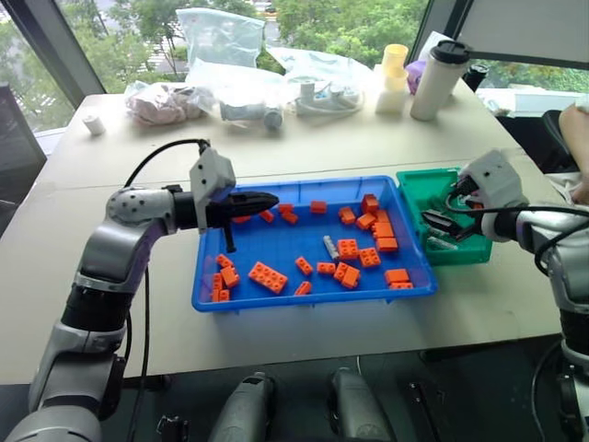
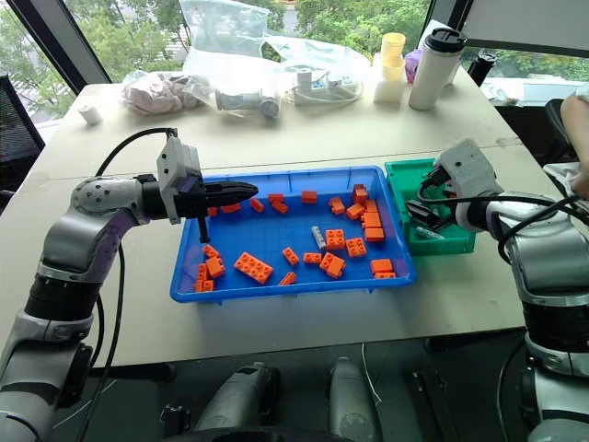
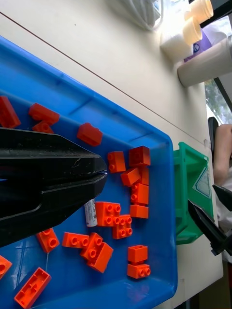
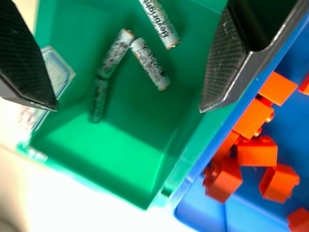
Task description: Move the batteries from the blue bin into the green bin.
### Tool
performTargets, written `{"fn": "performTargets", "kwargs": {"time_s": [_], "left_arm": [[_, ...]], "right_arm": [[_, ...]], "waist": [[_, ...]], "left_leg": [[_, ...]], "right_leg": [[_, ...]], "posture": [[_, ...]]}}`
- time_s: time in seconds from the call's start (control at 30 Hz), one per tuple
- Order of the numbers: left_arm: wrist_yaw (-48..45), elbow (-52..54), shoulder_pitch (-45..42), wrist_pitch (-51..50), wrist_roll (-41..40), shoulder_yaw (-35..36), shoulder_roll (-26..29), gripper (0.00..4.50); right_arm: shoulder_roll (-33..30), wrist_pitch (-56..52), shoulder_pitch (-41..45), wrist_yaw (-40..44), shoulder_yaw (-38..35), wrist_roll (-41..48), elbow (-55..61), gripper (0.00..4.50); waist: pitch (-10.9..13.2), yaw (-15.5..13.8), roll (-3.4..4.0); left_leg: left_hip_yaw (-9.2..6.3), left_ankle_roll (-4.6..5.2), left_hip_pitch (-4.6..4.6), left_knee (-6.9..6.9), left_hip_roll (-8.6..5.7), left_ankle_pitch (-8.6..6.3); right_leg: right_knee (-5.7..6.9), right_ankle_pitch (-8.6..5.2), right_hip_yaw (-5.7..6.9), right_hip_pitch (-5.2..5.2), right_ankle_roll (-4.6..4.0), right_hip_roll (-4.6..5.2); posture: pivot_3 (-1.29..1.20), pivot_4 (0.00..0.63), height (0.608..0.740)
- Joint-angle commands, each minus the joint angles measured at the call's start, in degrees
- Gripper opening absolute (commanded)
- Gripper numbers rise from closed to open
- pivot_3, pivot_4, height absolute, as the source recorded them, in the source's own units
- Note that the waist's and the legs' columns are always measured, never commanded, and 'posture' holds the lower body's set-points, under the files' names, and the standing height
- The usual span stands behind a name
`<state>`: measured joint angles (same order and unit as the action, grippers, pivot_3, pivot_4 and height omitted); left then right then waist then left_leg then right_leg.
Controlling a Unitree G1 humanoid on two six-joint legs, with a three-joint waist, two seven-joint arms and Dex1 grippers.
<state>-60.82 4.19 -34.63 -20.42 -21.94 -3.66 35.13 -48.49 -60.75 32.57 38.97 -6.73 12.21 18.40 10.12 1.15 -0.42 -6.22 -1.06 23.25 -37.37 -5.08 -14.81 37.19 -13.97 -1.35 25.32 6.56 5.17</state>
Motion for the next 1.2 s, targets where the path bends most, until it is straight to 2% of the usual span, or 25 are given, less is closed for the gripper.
{"fn": "performTargets", "kwargs": {"time_s": [0.03,0.17,0.33,0.57,0.83,0.93,1.17,1.2], "left_arm": [[0.02,0.60,-1.32,0.96,0.00,0.85,0.23,0.00],[0.22,0.60,-1.45,0.92,0.15,0.94,0.16,0.00],[0.75,1.35,-1.04,0.53,0.09,1.23,0.28,0.00],[1.90,3.19,0.33,-0.34,-0.23,1.67,0.75,0.00],[2.98,4.66,1.48,-1.01,-0.63,1.94,1.28,0.00],[3.16,4.74,1.53,-1.07,-0.57,1.96,1.33,0.00],[3.35,4.70,1.47,-0.98,-0.49,1.95,1.30,0.00],[3.36,4.62,1.41,-0.92,-0.48,1.92,1.27,0.00]], "right_arm": [[3.37,-2.66,3.85,0.33,2.70,4.02,4.72,4.47],[9.79,-4.49,5.38,-1.00,9.10,5.63,5.24,4.47],[14.87,-4.35,5.17,-2.07,16.91,5.27,2.36,4.47],[16.69,-2.32,4.16,-2.77,23.01,3.85,-2.31,4.47],[16.95,0.22,3.68,-2.35,26.21,2.60,-5.63,4.47],[17.13,1.81,3.95,-1.97,27.45,1.68,-7.42,3.66],[17.10,3.26,4.95,-1.48,28.58,-0.05,-7.83,0.05],[17.01,3.39,5.15,-1.42,28.71,-0.33,-7.51,0.02]], "waist": [[-0.01,-0.07,-0.02],[-0.02,-0.37,-0.04],[-0.02,-0.65,-0.05],[-0.02,-0.37,-0.04],[-0.02,-0.38,-0.04],[-0.03,-0.37,-0.04],[-0.03,-0.36,-0.05],[-0.03,-0.35,-0.05]], "left_leg": [[-0.03,0.00,0.00,0.03,0.02,0.00],[-0.06,-0.01,0.02,-0.01,0.00,0.00],[-0.12,-0.07,0.09,-0.12,-0.09,0.04],[-0.11,-0.13,0.09,-0.12,-0.09,0.07],[-0.11,-0.11,0.09,-0.12,-0.09,0.06],[-0.11,-0.11,0.08,-0.12,-0.09,0.06],[-0.12,-0.11,0.08,-0.12,-0.09,0.07],[-0.12,-0.12,0.08,-0.12,-0.09,0.07]], "right_leg": [[-0.01,0.00,0.01,0.00,0.00,-0.02],[-0.02,0.00,0.02,-0.02,0.00,0.00],[-0.02,0.00,0.06,-0.03,0.00,0.07],[-0.01,0.00,0.06,-0.01,0.00,0.06],[-0.01,0.00,0.06,0.00,0.00,0.06],[-0.01,0.00,0.07,-0.01,0.00,0.05],[-0.01,0.00,0.07,-0.01,0.00,0.05],[-0.01,0.00,0.07,-0.01,0.00,0.05]], "posture": [[0.00,0.150,0.740],[0.00,0.150,0.740],[0.00,0.150,0.740],[0.00,0.150,0.740],[0.00,0.150,0.740],[0.00,0.150,0.740],[0.00,0.150,0.740],[0.00,0.150,0.740]]}}
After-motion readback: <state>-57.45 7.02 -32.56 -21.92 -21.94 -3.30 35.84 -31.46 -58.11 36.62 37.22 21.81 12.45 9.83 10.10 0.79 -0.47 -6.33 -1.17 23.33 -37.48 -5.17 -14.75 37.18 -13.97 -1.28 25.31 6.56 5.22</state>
